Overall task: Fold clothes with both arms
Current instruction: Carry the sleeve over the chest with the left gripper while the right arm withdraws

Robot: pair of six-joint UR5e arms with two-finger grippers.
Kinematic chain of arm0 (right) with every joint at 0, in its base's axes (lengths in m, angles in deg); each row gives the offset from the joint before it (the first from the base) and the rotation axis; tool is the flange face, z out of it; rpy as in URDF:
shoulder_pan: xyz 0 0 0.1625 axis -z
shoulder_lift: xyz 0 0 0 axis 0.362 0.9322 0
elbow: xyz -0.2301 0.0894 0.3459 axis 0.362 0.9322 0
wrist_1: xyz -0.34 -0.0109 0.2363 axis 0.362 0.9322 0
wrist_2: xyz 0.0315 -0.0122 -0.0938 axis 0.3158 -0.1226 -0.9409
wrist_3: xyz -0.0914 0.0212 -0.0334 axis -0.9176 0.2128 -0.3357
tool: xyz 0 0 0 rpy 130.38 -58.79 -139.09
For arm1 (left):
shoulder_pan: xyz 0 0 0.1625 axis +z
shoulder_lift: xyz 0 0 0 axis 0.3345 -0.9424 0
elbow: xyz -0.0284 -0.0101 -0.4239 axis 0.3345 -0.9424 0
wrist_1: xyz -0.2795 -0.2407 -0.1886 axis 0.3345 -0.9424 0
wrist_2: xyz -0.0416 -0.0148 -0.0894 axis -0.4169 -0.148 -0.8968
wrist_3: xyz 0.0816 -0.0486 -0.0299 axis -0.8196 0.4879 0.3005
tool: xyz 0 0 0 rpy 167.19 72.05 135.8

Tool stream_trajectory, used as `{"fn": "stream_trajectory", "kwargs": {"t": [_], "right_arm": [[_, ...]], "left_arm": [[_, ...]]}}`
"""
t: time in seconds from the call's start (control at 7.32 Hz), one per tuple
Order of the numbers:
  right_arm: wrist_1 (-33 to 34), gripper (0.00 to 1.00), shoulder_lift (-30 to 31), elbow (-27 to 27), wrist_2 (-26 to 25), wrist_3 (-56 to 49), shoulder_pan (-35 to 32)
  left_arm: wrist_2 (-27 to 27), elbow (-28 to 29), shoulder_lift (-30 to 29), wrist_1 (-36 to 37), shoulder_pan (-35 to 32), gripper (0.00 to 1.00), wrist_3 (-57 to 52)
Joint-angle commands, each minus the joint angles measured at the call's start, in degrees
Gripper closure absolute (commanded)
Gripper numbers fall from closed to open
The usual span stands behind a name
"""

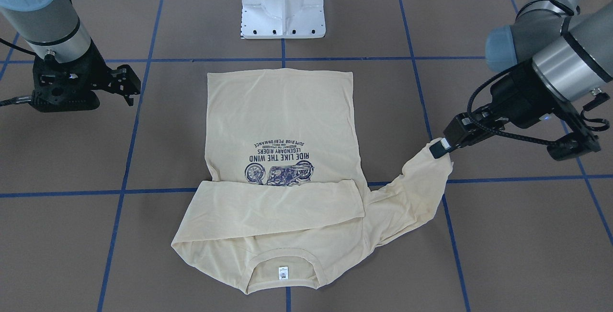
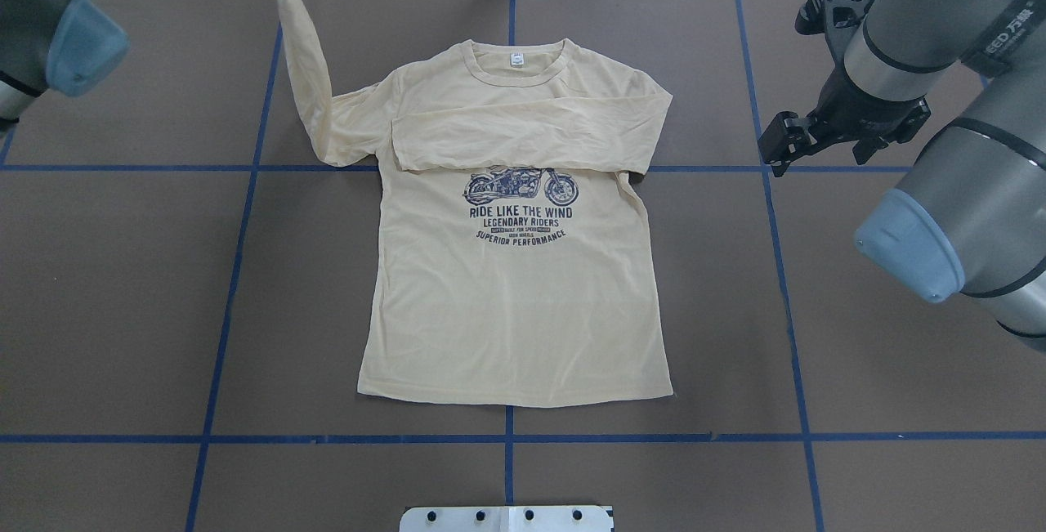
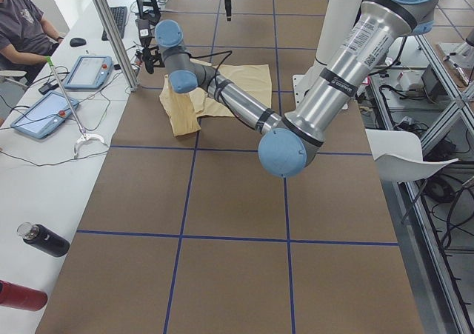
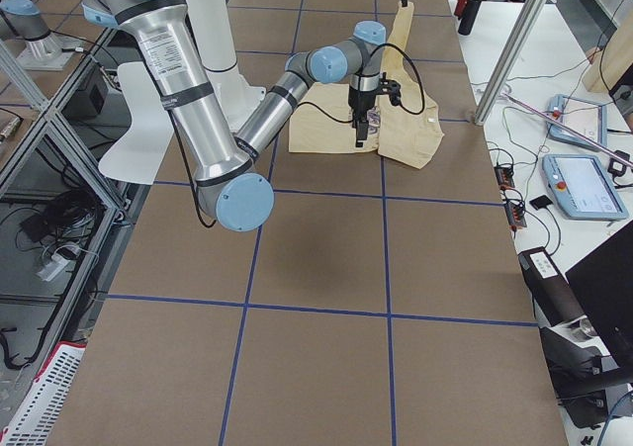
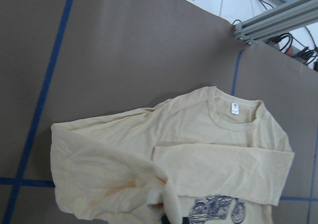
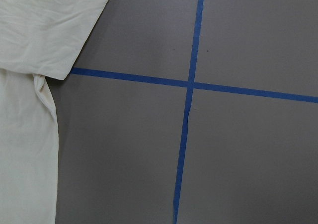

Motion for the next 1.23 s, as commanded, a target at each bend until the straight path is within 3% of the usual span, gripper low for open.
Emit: {"fn": "stream_trajectory", "kwargs": {"t": [0.0,0.14,0.41,0.82,1.09], "right_arm": [[0.03,0.0,0.11,-0.31,1.45,-0.12,-0.83],[0.03,0.0,0.19,-0.31,1.54,-0.12,-1.01],[0.03,0.0,0.28,-0.14,1.37,-0.03,-1.01],[0.03,0.0,0.28,-0.05,1.37,0.14,-1.01],[0.03,0.0,0.28,0.13,1.37,0.49,-0.92]], "left_arm": [[0.77,2.33,-9.9,0.01,4.27,1.0,12.15],[2.34,4.6,-13.59,-0.08,7.69,1.0,13.92],[13.38,8.91,-14.95,-2.26,14.64,1.0,13.68],[19.3,17.52,-15.12,-10.95,17.99,1.0,13.59],[23.52,19.82,-17.13,-12.12,22.9,1.0,13.59]]}}
